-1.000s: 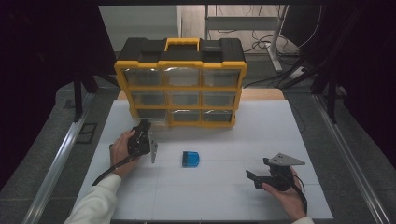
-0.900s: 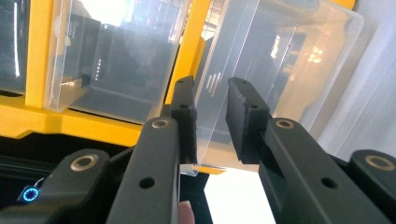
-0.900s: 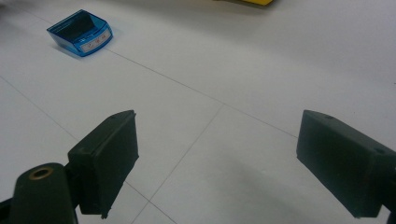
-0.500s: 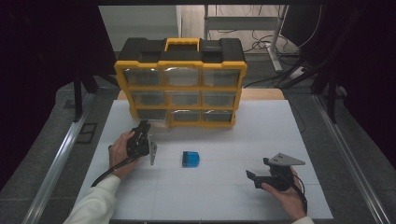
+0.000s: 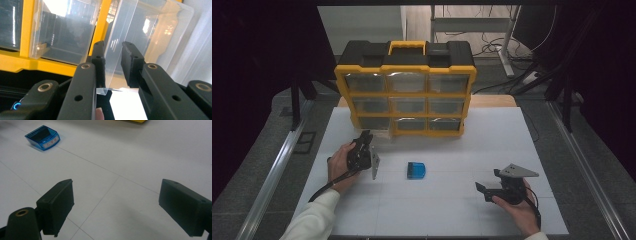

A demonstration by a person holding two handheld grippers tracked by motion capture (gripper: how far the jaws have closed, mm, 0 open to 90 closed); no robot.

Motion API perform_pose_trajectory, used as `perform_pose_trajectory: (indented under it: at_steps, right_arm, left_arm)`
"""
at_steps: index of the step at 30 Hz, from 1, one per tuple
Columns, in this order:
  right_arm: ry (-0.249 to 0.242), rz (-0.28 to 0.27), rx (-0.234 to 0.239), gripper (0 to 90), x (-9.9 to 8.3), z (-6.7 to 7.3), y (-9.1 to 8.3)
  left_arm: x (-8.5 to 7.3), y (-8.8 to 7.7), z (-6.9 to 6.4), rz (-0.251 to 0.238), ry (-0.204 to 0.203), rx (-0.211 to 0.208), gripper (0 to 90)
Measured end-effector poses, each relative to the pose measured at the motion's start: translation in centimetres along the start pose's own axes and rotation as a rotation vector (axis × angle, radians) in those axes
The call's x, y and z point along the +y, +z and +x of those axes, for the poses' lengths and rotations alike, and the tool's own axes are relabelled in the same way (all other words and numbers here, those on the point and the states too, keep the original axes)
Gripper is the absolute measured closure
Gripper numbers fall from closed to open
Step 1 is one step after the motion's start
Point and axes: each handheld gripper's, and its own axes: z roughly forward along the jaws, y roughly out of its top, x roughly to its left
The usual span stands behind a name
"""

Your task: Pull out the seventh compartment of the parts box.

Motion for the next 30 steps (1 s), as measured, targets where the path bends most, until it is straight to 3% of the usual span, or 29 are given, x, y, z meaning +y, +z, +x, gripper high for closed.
perform_pose_trajectory:
  at_steps: [30]
  right_arm:
    - [0.001, 0.003, 0.000, 13.0, 0.00, 0.01, 0.10]
  left_arm:
    - [-0.16, -0.95, -0.05, -0.011, -0.003, -0.004, 73.8]
